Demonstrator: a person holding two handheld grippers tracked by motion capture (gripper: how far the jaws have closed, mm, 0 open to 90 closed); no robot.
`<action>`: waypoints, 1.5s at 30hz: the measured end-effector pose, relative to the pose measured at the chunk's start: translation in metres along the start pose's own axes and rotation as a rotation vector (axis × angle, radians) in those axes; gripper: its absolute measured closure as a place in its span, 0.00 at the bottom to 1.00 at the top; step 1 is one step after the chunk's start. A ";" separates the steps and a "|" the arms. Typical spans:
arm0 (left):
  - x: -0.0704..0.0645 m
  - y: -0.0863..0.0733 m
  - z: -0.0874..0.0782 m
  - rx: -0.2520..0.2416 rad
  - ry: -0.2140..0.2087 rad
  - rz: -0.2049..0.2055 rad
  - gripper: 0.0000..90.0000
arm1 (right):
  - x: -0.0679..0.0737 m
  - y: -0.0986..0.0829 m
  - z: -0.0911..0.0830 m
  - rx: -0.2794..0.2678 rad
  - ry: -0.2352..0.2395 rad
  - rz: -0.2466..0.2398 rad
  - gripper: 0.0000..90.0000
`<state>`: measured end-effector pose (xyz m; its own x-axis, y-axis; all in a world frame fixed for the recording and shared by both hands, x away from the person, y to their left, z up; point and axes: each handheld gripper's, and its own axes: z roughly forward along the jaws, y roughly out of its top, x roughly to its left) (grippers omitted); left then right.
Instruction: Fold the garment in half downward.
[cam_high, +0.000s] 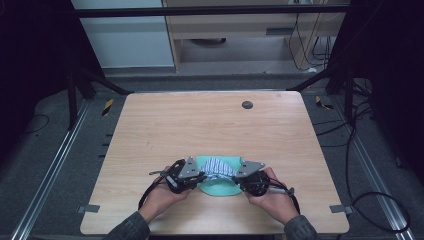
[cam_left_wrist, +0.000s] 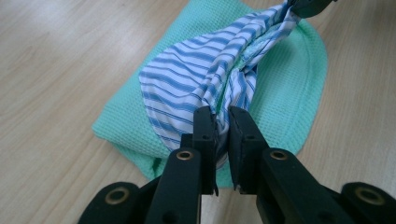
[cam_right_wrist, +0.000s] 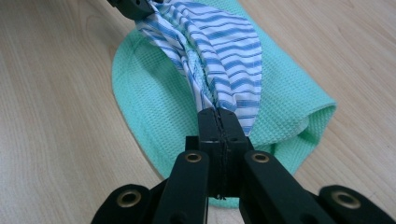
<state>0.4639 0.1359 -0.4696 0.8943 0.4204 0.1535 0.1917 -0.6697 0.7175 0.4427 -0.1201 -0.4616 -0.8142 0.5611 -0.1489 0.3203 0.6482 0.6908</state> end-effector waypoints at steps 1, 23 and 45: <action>0.000 0.000 0.000 0.000 0.000 0.000 0.90 | 0.000 0.000 0.000 0.000 0.000 0.000 1.00; -0.012 -0.014 -0.003 0.021 -0.016 0.030 0.99 | 0.011 -0.007 0.005 0.036 0.026 -0.029 1.00; -0.018 -0.023 -0.009 -0.005 -0.012 -0.054 0.75 | 0.013 -0.016 0.000 0.011 0.038 -0.008 0.82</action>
<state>0.4399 0.1493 -0.4828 0.8876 0.4482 0.1060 0.2379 -0.6433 0.7277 0.4271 -0.1235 -0.4746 -0.8344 0.5363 -0.1271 0.3193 0.6584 0.6816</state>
